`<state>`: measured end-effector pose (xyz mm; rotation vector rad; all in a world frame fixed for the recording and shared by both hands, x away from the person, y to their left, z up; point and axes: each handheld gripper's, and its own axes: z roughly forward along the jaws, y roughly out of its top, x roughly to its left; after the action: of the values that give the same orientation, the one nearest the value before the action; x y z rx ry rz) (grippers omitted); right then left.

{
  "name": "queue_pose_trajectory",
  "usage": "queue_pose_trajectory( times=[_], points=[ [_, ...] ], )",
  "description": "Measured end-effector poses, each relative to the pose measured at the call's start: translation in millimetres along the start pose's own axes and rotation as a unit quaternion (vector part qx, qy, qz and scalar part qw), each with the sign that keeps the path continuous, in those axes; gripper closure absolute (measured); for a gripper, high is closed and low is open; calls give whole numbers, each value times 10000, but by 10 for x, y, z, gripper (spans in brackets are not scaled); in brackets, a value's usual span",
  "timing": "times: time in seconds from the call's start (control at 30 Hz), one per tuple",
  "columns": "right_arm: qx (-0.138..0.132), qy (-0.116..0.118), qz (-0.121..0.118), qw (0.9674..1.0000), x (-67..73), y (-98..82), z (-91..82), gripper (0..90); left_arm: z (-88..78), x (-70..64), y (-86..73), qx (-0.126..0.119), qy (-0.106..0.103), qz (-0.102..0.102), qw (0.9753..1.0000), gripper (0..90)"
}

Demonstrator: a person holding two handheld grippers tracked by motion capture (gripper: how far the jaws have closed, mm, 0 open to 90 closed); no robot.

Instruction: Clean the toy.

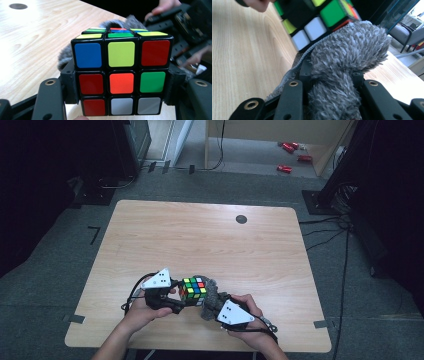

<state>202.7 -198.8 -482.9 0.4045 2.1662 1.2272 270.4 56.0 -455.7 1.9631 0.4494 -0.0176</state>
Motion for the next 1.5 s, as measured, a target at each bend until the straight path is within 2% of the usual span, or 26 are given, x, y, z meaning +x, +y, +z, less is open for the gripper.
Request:
queue_pose_trajectory(
  times=[0.17,0.27,0.33,0.4,0.47,0.53,0.6,0.73,0.8,0.83,0.93,0.97,1.0,1.1,1.17,1.33,1.5],
  points=[
    [16,40,96,9999,3,-27,31,669,5,-8,13,-25,92,-28,10000,343],
    [89,129,34,9999,39,-37,62,661,-25,14,20,-139,249,-117,9995,343],
    [125,132,74,9998,29,-42,71,645,-40,38,19,-184,361,-180,9990,343],
    [176,71,246,9995,-6,-65,80,632,-37,47,13,-176,455,-220,9986,343],
    [248,14,559,9981,-55,-116,99,632,-22,62,5,-153,563,-270,9979,342],
    [386,-123,873,9954,-106,-177,140,630,-19,67,2,-156,604,-292,9976,343],
    [458,-246,1092,9927,-140,-202,170,628,-26,68,4,-191,626,-290,9974,343],
    [505,-443,1559,9855,-207,-218,205,623,-39,78,3,-251,694,-316,9968,343],
    [605,-620,1726,9812,-247,-242,218,624,-35,79,-1,-260,746,-336,9963,343],
    [677,-716,1874,9773,-275,-262,222,623,-34,79,-2,-257,756,-337,9962,343],
    [827,-943,2120,9692,-347,-323,214,624,-31,77,-4,-264,801,-329,9959,343],
    [827,-943,2120,9692,-347,-323,214,624,-31,77,-4,-264,801,-329,9959,343],
    [924,-1036,2232,9648,-387,-365,200,623,-30,79,-5,-260,812,-336,9958,343],
    [969,-1103,2379,9601,-437,-426,178,605,-34,92,-11,-264,843,-363,9954,343],
    [949,-1013,2428,9601,-448,-438,170,566,-36,94,-12,-263,854,-362,9953,343],
    [891,-845,2408,9628,-457,-436,153,423,-39,97,-12,-269,859,-372,9952,343],
    [846,-910,2324,9646,-493,-441,91,296,-55,104,-11,-281,869,-379,9951,343]
  ],
)
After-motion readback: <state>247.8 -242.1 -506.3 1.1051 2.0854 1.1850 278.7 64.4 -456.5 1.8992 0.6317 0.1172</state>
